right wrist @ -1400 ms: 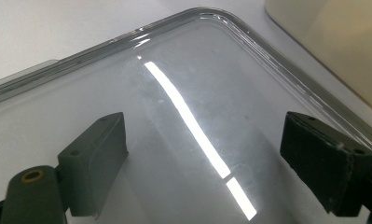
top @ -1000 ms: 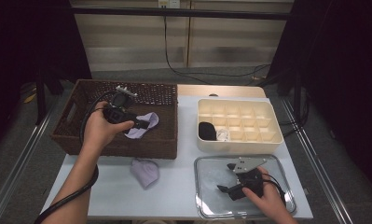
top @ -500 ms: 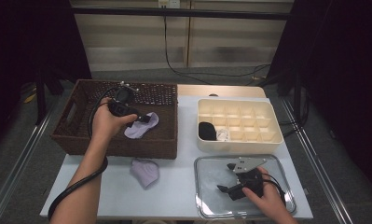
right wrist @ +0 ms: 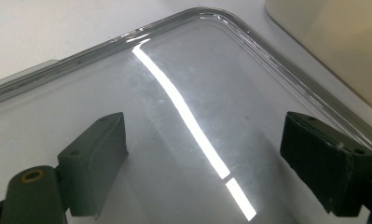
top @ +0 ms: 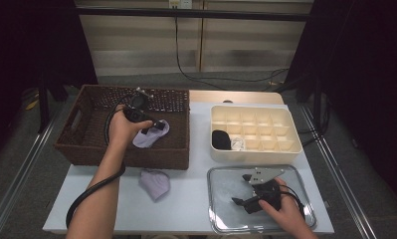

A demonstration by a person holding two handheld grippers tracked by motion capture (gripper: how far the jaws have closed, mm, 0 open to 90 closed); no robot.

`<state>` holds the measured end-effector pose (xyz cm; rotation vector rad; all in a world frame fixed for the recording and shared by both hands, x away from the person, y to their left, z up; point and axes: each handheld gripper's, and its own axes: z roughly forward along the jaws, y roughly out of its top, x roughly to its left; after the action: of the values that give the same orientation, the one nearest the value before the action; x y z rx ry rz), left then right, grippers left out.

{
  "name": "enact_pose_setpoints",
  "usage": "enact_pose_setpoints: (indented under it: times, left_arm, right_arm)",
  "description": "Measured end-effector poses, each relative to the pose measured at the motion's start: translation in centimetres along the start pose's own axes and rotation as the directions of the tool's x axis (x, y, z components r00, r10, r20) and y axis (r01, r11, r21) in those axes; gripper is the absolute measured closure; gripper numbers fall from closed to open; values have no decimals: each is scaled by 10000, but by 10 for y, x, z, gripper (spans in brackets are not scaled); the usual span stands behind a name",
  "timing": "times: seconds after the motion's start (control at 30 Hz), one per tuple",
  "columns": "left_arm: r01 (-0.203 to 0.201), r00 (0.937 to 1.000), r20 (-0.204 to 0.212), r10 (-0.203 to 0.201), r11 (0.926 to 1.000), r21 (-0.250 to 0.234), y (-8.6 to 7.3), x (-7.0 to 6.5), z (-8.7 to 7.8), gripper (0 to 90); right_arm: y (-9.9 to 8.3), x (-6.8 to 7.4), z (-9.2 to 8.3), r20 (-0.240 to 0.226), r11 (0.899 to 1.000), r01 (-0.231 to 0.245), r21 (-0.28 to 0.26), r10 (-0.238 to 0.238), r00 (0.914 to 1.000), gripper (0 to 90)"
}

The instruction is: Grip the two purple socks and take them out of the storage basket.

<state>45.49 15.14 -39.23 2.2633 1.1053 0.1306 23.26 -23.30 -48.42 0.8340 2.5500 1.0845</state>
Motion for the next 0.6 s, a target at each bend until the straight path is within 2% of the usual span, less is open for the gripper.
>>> enact_pose_setpoints:
  times: [0.03,0.1,0.23,0.27,0.3,0.33,0.53,0.6]
  left_arm:
    - [193,9998,-79,-194,9997,-113,0,0,3,271]
    - [25,9998,-174,-25,10000,8,1,3,5,271]
    - [114,9995,-290,-112,9999,68,2,6,11,272]
    - [364,9989,-303,-365,9993,-36,2,5,14,272]
    - [182,9994,-295,-178,9998,124,2,6,15,272]
    - [170,9994,-293,-165,9998,145,3,7,16,272]
    - [282,9994,-204,-279,9995,136,2,9,28,283]
    - [335,9989,-339,-327,9992,230,0,12,31,286]
  right_arm:
    - [0,0,0,0,10000,2,-2,-2,10000,141]
    - [0,0,0,4,10000,-3,2,3,10000,141]
    - [0,0,0,2,10000,4,2,-4,10000,141]
    - [0,0,0,-12,10000,-2,0,2,10000,141]
    - [0,0,0,-1,10000,-4,9,4,10000,141]
    - [0,0,0,-4,10000,0,6,0,10000,141]
    - [0,0,0,4,10000,9,-8,-9,10000,141]
    - [0,0,0,-7,10000,-4,-3,4,10000,141]
